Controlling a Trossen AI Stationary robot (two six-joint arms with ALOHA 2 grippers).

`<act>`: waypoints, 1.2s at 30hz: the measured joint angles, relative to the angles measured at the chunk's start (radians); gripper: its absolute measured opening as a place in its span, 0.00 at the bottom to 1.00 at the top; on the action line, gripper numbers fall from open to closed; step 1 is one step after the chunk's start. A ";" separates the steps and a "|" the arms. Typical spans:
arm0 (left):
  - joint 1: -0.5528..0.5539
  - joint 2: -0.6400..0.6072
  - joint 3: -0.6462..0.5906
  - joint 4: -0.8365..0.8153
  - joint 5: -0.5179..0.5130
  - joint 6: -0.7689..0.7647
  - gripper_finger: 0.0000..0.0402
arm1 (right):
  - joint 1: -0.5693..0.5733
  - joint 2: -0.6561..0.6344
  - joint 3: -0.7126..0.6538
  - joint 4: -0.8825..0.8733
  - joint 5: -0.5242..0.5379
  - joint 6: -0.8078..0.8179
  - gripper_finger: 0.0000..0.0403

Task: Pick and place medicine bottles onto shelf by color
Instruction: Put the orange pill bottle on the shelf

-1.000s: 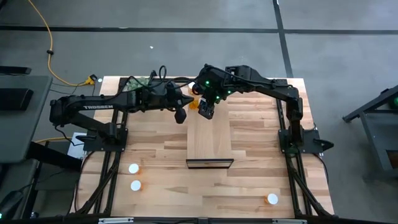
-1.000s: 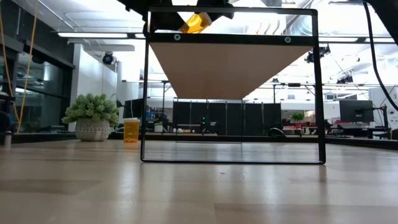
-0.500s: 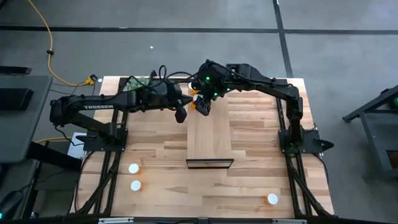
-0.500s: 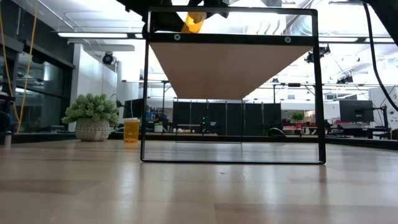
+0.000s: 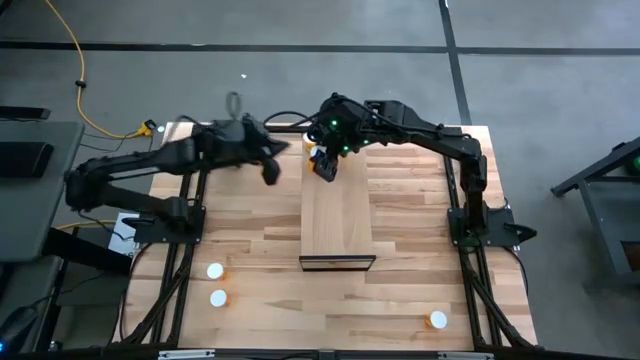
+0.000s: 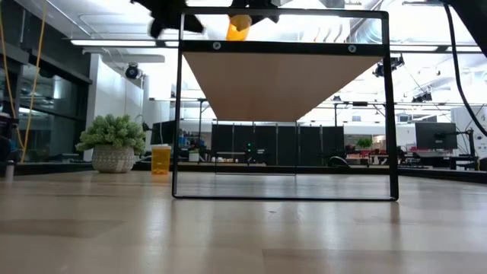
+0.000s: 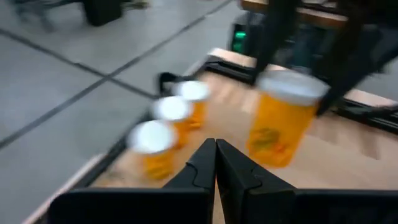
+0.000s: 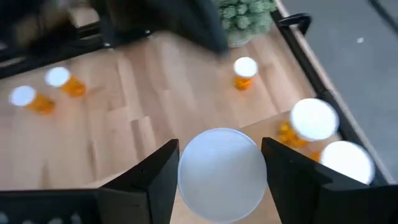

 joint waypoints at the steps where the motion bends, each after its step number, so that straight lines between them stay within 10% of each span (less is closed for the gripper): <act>1: 0.010 -0.033 0.000 -0.024 -0.016 0.000 0.00 | 0.000 0.005 0.000 0.009 0.021 -0.004 0.49; 14: 0.028 -0.355 0.000 -0.055 -0.143 -0.005 0.00 | -0.008 0.189 0.000 0.038 0.179 0.011 0.49; 36: 0.028 -0.316 0.000 -0.057 -0.150 -0.007 0.00 | -0.010 0.202 0.000 0.030 0.225 0.063 0.49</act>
